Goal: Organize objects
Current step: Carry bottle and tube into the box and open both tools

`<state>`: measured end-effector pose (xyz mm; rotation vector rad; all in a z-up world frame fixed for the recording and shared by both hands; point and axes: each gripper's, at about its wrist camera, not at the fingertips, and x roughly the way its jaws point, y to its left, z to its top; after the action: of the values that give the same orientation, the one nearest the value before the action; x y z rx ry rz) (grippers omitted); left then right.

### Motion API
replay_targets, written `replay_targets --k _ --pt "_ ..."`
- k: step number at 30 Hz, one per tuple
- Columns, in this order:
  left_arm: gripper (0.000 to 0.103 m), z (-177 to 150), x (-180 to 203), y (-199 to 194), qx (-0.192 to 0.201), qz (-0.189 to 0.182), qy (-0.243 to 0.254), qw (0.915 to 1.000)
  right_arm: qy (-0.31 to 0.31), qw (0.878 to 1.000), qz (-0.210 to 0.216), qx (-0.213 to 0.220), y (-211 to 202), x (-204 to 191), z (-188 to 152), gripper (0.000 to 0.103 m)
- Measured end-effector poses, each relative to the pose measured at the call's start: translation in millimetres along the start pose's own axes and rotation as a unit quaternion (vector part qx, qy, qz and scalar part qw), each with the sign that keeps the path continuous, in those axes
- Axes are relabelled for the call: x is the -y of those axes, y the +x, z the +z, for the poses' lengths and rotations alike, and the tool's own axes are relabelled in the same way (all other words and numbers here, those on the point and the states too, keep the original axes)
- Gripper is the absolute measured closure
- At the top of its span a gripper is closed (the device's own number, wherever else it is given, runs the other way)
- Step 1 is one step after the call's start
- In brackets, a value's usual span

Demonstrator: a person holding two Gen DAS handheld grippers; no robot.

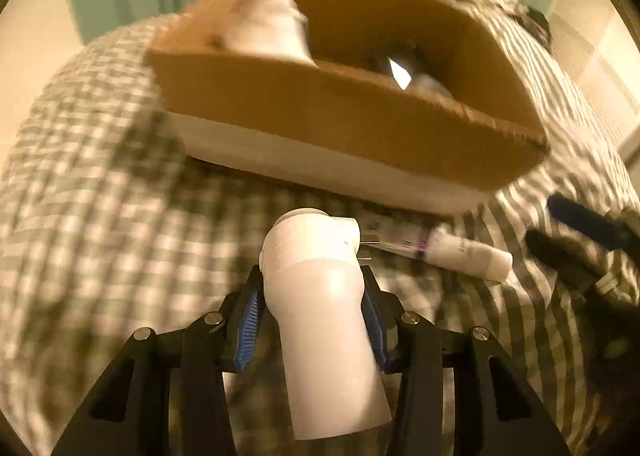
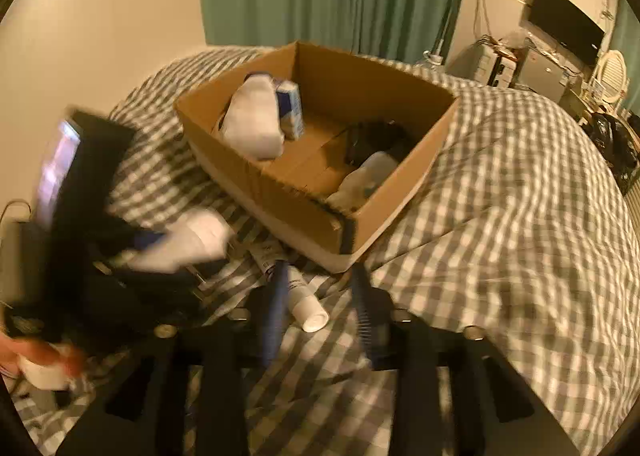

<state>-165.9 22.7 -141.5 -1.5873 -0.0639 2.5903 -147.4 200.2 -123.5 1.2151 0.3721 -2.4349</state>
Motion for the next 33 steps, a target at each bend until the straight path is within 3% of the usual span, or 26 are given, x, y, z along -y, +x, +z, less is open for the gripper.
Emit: replay_targets --k 6,10,17,22,28,33 --pt "0.057 7.3 -30.6 -30.2 0.047 0.031 -0.028 0.9980 -0.066 0.996 -0.010 -0.065 45.5 -30.4 0.4 0.061" --pt "0.057 3.4 -35.0 -32.9 0.055 0.038 -0.023 0.9975 -0.064 0.992 -0.044 -0.101 71.8 -29.6 1.2 0.061" --pt "0.057 2.3 -32.9 -21.2 0.052 0.034 -0.012 0.9980 -0.077 0.989 -0.047 -0.116 73.0 -34.0 -6.3 0.072" --pt "0.057 -5.2 -34.4 -34.4 0.064 0.035 -0.011 0.9972 -0.069 0.992 -0.034 -0.102 53.0 -35.5 -11.0 0.079" --pt "0.057 -14.1 -36.1 -56.5 0.083 0.039 -0.008 0.9958 -0.067 0.994 -0.036 -0.073 13.9 -36.8 -16.8 0.080" --pt "0.057 -14.1 -34.6 -81.3 0.101 0.037 -0.008 0.9941 -0.075 0.996 -0.044 -0.022 -36.4 -46.7 -8.9 0.080"
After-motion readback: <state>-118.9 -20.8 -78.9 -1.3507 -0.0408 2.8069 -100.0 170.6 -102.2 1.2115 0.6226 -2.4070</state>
